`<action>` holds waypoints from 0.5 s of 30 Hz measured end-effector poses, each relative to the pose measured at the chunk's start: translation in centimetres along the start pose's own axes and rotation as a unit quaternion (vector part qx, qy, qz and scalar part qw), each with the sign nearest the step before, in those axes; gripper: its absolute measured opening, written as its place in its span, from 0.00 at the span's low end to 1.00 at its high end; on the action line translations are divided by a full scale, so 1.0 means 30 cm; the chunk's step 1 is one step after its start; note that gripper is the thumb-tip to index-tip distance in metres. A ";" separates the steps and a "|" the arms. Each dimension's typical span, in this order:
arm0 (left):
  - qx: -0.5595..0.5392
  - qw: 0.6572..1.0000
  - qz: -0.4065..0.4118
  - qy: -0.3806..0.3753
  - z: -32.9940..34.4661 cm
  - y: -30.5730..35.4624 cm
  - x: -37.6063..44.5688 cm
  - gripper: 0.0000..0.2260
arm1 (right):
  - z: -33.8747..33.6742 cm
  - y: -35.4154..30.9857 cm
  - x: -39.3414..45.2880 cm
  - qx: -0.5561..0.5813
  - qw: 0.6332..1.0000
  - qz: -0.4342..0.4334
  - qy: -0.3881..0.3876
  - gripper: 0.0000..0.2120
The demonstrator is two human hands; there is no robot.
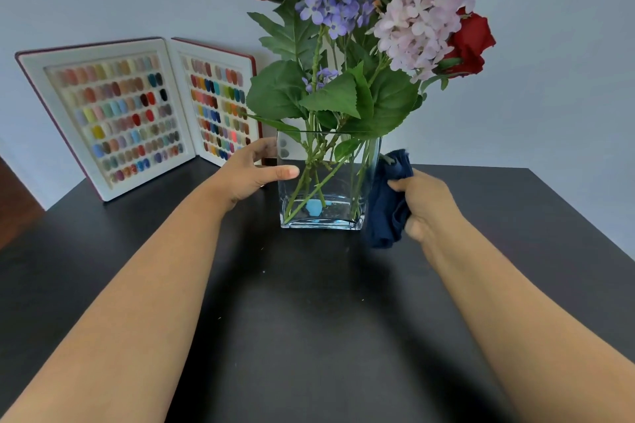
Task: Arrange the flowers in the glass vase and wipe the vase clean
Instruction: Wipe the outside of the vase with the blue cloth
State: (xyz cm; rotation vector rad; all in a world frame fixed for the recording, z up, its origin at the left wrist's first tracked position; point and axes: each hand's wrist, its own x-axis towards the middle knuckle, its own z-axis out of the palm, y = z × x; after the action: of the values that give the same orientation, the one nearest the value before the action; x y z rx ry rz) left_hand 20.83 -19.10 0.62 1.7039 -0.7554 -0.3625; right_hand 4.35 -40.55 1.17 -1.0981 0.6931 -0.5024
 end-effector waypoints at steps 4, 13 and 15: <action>0.006 1.000 0.001 -0.008 -0.004 -0.002 0.006 0.37 | 0.012 -0.080 0.000 0.032 0.999 -0.013 -0.025 0.14; 0.007 1.000 0.007 -0.001 -0.007 -0.017 0.011 0.34 | -0.007 0.014 0.007 -0.010 1.000 -0.026 -0.006 0.12; 0.009 1.000 0.006 -0.001 -0.009 -0.018 0.013 0.33 | -0.013 0.063 0.017 -0.035 0.999 0.004 0.008 0.12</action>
State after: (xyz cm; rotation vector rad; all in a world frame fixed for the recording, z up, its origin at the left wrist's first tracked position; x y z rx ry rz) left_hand 21.43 -19.09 0.22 1.7164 -0.7719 -0.3510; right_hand 4.47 -40.43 -0.83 -1.1586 0.7332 -0.4839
